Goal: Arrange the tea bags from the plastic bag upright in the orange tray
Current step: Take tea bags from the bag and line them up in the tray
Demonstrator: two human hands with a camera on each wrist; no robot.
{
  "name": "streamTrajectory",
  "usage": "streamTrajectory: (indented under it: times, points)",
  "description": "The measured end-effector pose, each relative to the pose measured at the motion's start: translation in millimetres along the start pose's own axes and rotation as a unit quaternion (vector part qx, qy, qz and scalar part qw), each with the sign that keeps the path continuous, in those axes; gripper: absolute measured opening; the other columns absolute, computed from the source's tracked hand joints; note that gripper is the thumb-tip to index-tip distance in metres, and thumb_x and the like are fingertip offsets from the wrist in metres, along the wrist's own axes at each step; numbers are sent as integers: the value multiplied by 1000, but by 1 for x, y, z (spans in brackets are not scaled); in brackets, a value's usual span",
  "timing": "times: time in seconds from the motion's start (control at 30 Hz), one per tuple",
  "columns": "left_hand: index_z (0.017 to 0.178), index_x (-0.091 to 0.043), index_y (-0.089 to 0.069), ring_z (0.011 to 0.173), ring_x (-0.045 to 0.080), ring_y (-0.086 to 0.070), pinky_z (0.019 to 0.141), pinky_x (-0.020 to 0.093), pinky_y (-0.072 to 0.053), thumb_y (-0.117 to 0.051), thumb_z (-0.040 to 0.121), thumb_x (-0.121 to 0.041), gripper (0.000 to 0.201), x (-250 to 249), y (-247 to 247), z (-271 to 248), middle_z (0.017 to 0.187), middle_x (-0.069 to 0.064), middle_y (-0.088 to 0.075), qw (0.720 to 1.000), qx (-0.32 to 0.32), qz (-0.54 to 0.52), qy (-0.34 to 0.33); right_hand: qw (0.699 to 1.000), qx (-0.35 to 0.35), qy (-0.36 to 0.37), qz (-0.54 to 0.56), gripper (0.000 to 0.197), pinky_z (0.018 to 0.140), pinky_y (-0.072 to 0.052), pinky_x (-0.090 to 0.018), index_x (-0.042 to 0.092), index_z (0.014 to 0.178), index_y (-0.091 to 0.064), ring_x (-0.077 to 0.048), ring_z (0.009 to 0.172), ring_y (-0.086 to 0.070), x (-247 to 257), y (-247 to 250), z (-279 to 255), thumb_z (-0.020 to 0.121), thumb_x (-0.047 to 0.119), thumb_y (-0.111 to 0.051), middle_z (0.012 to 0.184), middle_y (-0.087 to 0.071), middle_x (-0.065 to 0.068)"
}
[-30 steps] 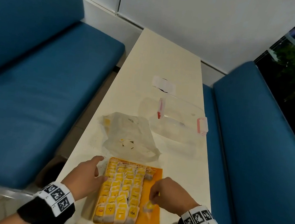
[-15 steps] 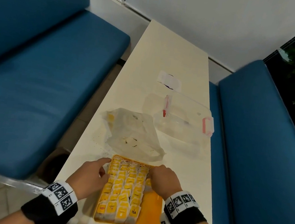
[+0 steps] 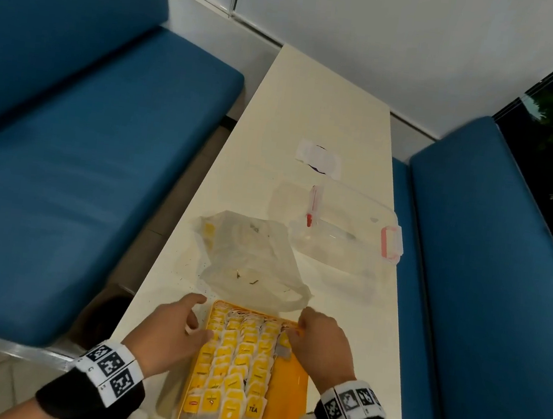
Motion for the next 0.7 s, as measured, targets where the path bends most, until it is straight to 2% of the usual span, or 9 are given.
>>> streamTrajectory:
  times: [0.07,0.17,0.23,0.3,0.37,0.47,0.53,0.6,0.7]
  points:
    - [139,-31,-45,82,4,-65,70,19,-51,-73,85,-50,64,-11,27,6,107,-13,-58,998,-65,-18,-12,991,-61,-46,108,39,61,-43,-26,25,102,-47,-15,79,-62,-14,20,-2,80,50,-68,86,-62,4]
    - [143,-37,-39,93,5,-62,74,26,-51,-74,81,-56,73,-33,56,25,122,-14,-51,990,-129,-30,-40,973,-61,-72,209,70,71,-44,-25,27,123,-40,-15,95,-61,-14,28,2,70,55,-77,102,-59,3]
    - [141,-40,-42,94,6,-62,75,25,-50,-73,84,-53,66,-44,57,42,123,-13,-54,991,-122,-16,-56,966,-46,-54,249,61,73,-45,-25,27,123,-45,-16,96,-61,0,26,12,76,45,-78,102,-60,3]
    - [130,-34,-58,87,8,-63,75,21,-49,-71,90,-38,42,-51,58,58,117,-6,-67,989,-132,0,-64,962,-64,-30,263,33,68,-46,-23,21,113,-57,-19,86,-64,13,30,23,85,31,-71,95,-67,0]
    - [120,-25,-69,83,11,-63,76,21,-47,-68,94,-25,26,-60,75,65,109,0,-74,982,-173,-12,-69,955,-104,-13,279,13,60,-44,-17,19,102,-64,-18,75,-63,24,51,29,89,20,-64,85,-69,-1]
    - [107,-26,-74,75,6,-64,69,23,-50,-66,94,-27,15,-75,116,56,88,-8,-74,959,-253,-61,-113,906,-212,38,363,10,51,-42,-15,20,95,-64,-10,58,-54,42,112,24,88,13,-63,70,-64,-1]
    - [98,-30,-73,72,-1,-64,63,11,-48,-67,93,-25,9,-77,132,46,81,-13,-71,945,-285,-88,-135,872,-278,83,395,10,51,-39,-13,18,92,-66,-7,54,-49,55,148,13,86,10,-64,64,-60,2]
    - [99,-30,-71,70,-1,-63,59,7,-43,-69,92,-23,10,-68,131,42,80,-12,-71,951,-277,-70,-118,878,-283,110,371,9,52,-39,-13,19,89,-66,-6,54,-49,70,156,9,86,11,-64,60,-56,8]
    - [101,-30,-59,75,6,-61,67,25,-49,-74,87,-28,21,-54,119,30,95,-7,-65,966,-247,-25,-68,921,-213,125,301,8,55,-38,-17,21,90,-65,-6,57,-52,91,130,9,86,14,-64,63,-57,10]
Point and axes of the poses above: each hand's wrist, its own z-axis towards the middle knuckle, its own y-axis out of the back of the hand, x = y × z, the point moved 9 cm from there along z, towards the middle knuckle
